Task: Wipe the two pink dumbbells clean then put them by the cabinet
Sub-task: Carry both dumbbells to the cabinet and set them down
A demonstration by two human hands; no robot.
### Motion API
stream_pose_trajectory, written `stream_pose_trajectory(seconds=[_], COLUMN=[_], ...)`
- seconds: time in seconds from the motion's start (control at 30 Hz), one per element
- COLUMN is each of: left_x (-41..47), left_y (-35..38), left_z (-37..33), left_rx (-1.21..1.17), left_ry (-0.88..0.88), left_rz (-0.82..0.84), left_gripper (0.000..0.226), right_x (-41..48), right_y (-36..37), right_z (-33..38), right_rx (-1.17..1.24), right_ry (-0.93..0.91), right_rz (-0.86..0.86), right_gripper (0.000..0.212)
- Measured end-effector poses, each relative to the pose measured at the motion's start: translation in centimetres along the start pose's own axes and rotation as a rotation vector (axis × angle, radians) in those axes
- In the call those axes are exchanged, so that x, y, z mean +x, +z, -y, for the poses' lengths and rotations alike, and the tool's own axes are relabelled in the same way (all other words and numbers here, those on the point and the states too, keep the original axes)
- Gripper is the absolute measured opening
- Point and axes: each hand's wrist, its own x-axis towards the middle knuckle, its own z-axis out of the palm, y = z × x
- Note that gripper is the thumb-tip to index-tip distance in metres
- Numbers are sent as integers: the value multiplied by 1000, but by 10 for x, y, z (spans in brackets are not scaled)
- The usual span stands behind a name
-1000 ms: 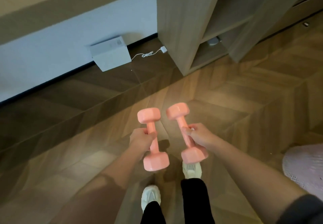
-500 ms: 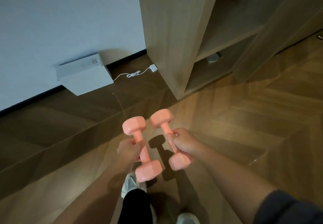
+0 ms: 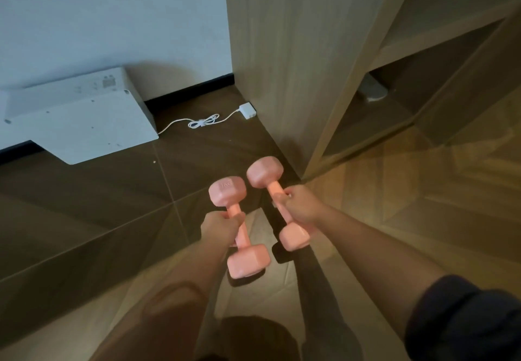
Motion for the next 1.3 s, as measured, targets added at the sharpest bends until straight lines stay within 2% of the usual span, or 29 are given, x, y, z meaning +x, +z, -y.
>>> stream_pose_trajectory(seconds=[0.17,0.3,0.47,0.57,0.9,1.1,1.2,1.23,1.3], left_x=[38,63,88,100,115,98,74,64,51], left_y=[20,28,35,38,45,42,33,30,29], left_z=[-10,-22,-45,-50,-44,-46,-35,-29,-16], left_rx=[-118,-144,-21,9,50,312,259,273,447], left_ry=[-36,-41,53,104,139,270,331,374,473], left_rz=[-51,-92,-158,-128,-112,-81,80,153,251], left_gripper=[16,21,28,27,23,39,19,22,46], right_x=[52,88,120,130,148,135,111,99,76], right_y=[-1,-4,-3,-4,-2,-11,-29,-36,-44], right_z=[-1,5,23,24,12,17,10,4,-12], right_rx=[-136,-223,-325,-329,-334,-428,-655,-732,-890], right_ry=[-47,10,108,118,37,-48,-99,-156,-317], right_rz=[9,19,-60,-92,-83,-57,4,34,79], right_gripper=[24,29,63,73,63,67,47,46,61])
